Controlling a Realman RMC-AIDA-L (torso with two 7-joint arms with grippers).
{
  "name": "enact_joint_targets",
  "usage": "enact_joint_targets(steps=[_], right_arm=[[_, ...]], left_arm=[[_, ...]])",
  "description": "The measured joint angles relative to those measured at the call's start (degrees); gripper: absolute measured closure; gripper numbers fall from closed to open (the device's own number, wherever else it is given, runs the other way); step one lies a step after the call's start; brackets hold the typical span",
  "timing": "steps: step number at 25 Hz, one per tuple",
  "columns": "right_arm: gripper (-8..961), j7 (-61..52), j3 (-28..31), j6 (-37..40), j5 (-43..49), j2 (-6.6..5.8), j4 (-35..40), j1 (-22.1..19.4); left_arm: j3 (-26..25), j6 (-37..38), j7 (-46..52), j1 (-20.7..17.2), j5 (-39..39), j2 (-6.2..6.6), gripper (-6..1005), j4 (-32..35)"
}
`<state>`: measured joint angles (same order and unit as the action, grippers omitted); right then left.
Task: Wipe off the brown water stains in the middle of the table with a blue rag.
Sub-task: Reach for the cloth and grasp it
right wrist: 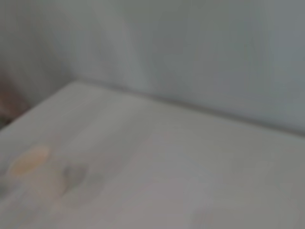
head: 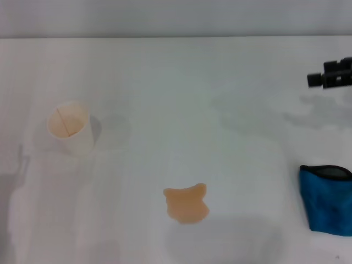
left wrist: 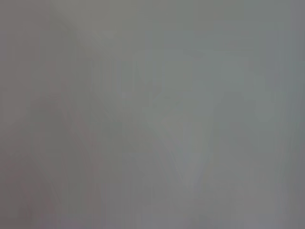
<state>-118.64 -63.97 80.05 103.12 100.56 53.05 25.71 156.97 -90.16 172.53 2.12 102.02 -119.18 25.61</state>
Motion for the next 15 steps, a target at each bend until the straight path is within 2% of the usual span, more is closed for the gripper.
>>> enact_joint_targets(steps=[3,7,10,15], right_arm=[[95,-3.04,0.06,5.35,5.24,0.64,4.75,1.30],[95,-6.37,0.08,12.11,12.48,2.59,12.17,2.82],[96,-8.86,0.11,16.63,18.98,4.54,17.69,3.86],[96,-11.51,1.14,23.90,28.80,9.14,26.11,4.97]], left_arm=[[0.00,0.05,0.00,0.15,-0.02,-0.01,123,0.03],[0.00,-0.09,0.00,0.45,-0.02,0.00,123,0.03],[0.00,-0.40,0.00,0.60,-0.01,0.00,123,0.40],[0.00,-0.48,0.00,0.81,0.00,0.10,122,0.83]])
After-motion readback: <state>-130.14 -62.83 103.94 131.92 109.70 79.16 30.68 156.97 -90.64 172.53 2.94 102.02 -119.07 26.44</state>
